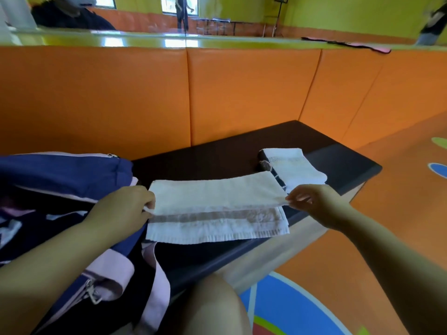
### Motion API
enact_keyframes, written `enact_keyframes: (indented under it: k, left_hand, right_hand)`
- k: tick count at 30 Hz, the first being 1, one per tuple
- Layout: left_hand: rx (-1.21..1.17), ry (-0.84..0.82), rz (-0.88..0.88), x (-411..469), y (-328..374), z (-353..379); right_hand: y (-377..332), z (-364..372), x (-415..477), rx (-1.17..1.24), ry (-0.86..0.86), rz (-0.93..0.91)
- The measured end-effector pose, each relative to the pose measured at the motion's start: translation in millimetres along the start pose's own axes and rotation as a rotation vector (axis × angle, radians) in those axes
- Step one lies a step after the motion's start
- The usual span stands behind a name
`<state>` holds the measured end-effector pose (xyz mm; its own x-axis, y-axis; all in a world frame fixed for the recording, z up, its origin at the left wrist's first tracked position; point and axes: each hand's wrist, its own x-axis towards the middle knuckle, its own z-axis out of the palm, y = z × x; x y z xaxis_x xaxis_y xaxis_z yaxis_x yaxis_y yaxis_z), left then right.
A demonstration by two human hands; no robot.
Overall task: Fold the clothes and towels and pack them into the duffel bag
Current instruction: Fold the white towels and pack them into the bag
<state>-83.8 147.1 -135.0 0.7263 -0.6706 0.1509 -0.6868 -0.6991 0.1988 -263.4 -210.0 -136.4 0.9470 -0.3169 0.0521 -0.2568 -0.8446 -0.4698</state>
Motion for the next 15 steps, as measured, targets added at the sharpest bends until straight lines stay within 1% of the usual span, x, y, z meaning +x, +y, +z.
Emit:
enact_keyframes:
  k: [4, 7, 9, 11, 13, 14, 15]
  left_hand:
    - [0.342, -0.104, 0.112, -4, 7, 6]
    - [0.492, -0.165, 0.202, -4, 6, 10]
    - [0.533, -0.173, 0.306, -4, 6, 14]
    - [0.503, -0.153, 0.407, -2, 6, 16]
    - [0.481, -0.292, 0.389, -4, 7, 18]
    - [0.475, -0.369, 0.351, -4, 8, 17]
    - [0.441, -0.399, 0.329, -3, 8, 17]
  right_hand:
    - [6, 9, -9, -0.156, -0.109, -0.013]
    - [10, 17, -12, -0.254, -0.125, -0.05]
    - [12, 22, -13, -0.308, -0.128, -0.07]
    - [14, 28, -13, -0.376, -0.151, -0.083]
    - [16, 32, -13, -0.433, -0.177, -0.072]
    - [16, 34, -13, -0.451, -0.191, -0.055]
    - [15, 35, -13, -0.464, -0.2, -0.039]
